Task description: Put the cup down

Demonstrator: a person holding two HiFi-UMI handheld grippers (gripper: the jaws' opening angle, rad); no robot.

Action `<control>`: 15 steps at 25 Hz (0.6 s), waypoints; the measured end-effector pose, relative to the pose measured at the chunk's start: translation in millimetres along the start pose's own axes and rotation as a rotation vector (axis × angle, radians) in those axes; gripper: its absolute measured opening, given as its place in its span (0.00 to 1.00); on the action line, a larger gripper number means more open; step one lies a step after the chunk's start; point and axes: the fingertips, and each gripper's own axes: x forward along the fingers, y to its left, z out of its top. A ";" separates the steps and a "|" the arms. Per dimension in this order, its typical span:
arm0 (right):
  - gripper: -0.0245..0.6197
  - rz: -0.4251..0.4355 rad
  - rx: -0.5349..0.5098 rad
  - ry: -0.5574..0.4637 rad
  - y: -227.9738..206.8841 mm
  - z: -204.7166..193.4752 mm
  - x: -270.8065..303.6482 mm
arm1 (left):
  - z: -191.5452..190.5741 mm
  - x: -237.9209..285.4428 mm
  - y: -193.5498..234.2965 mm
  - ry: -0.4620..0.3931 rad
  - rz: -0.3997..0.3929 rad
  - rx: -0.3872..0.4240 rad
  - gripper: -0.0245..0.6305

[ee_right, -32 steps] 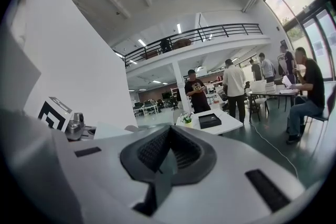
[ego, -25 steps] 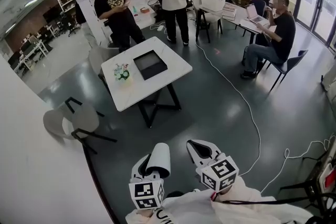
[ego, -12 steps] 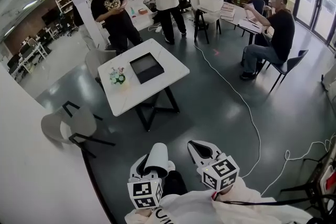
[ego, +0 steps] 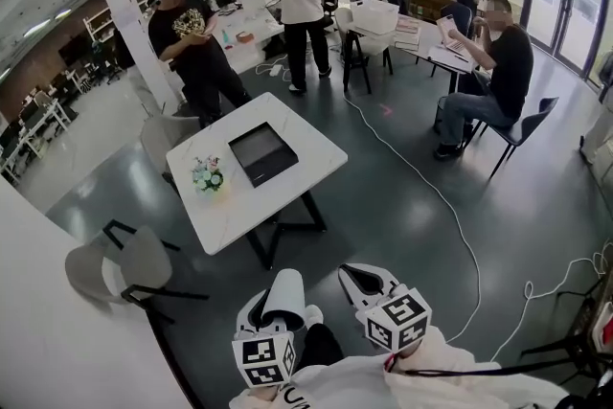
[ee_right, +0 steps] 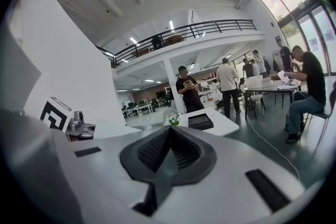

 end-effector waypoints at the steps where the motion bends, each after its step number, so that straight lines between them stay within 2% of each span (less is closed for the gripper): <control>1: 0.05 -0.001 -0.002 0.000 -0.6 5.5 14.3 | 6.1 10.1 10.9 0.001 -0.003 0.001 0.09; 7: 0.05 -0.022 -0.014 0.005 -10.1 27.7 95.5 | 32.5 74.4 66.1 -0.001 -0.033 0.008 0.09; 15: 0.05 -0.036 -0.004 0.054 -23.1 37.3 177.3 | 51.5 132.8 117.9 0.025 -0.054 -0.011 0.09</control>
